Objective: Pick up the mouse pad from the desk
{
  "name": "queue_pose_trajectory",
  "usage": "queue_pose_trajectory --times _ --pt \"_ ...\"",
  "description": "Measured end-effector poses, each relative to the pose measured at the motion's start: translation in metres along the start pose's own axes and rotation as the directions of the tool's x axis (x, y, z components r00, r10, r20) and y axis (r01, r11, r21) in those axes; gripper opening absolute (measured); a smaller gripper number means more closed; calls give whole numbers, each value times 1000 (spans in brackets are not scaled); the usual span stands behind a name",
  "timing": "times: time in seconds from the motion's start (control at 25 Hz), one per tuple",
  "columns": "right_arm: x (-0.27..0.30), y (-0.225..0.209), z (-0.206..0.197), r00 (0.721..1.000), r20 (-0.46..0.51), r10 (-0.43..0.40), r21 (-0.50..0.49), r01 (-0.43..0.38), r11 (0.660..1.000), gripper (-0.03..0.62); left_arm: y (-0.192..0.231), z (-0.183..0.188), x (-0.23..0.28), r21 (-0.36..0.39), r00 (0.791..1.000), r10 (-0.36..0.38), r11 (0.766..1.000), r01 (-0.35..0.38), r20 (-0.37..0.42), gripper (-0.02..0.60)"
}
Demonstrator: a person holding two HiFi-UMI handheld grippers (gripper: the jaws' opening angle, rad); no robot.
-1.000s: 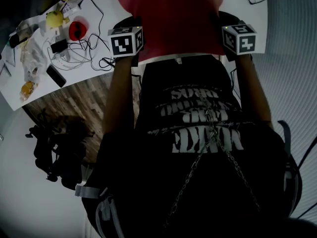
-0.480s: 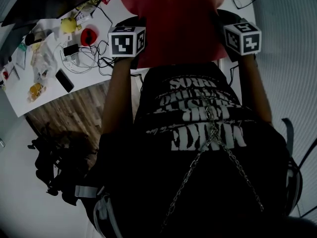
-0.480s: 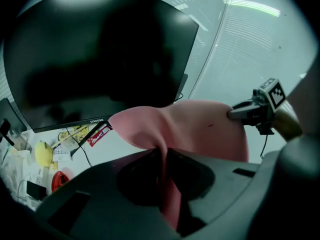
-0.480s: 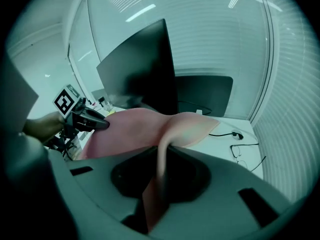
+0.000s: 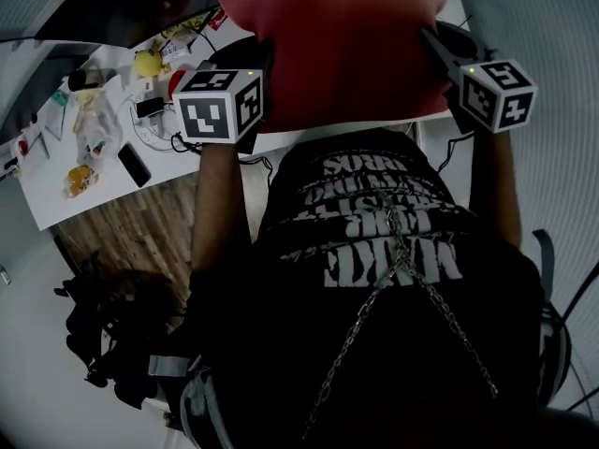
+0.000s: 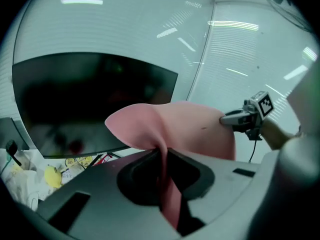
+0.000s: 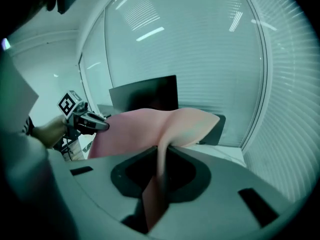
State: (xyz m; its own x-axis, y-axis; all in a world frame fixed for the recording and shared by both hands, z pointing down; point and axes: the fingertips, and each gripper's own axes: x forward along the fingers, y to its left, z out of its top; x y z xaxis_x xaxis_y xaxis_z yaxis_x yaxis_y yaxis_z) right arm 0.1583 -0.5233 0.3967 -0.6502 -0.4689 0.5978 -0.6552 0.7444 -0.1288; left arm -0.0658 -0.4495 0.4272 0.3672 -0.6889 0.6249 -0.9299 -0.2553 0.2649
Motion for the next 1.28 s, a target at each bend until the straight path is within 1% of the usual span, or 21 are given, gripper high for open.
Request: queue_pose_trajectory --times 0.08,0.2,0.28,0.4,0.52,0.68,0.76,0.84,0.96,1.08,1.16,1.28 --pt "-19 4 18 1000 29 -1 -9 1 1000 55 -9 17 -16 17 1000 -5 1000 4 26 48" --pt "-70 8 58 998 54 -10 -28 12 1000 55 -41 60 -56 49 998 -16 999 13 67 48" --pt "-88 11 74 998 66 -11 -37 14 999 55 -50 75 -75 69 996 -20 998 14 85 48" --pt "-96 13 83 996 87 -4 -43 8 999 55 -53 83 -85 88 995 -20 996 12 98 48" --pt "-92 12 89 995 101 6 -48 -1 999 55 -49 87 -85 93 994 -17 996 7 108 48" --pt "-122 13 97 995 97 10 -50 -5 999 55 -76 95 -102 91 994 -23 996 14 107 48" --pt "-115 4 91 996 84 23 -39 -20 999 55 -74 91 -91 77 996 -17 997 10 92 48" --pt "-87 -6 79 997 64 41 -22 -40 999 55 -58 80 -69 55 998 -5 998 1 66 48" --pt "-54 -1 55 998 28 47 1 -47 999 55 -33 52 -49 27 999 1 1000 -2 32 48" --pt "-26 3 26 999 -10 47 24 -47 999 55 -14 23 -30 15 1000 17 1000 -17 2 48" --pt "-20 0 14 998 -38 50 38 -49 998 55 -13 11 -20 -2 999 23 1000 -23 -25 48" --pt "-21 -10 0 995 -83 50 51 -46 998 55 -22 -1 -7 -36 998 17 999 -19 -66 48"
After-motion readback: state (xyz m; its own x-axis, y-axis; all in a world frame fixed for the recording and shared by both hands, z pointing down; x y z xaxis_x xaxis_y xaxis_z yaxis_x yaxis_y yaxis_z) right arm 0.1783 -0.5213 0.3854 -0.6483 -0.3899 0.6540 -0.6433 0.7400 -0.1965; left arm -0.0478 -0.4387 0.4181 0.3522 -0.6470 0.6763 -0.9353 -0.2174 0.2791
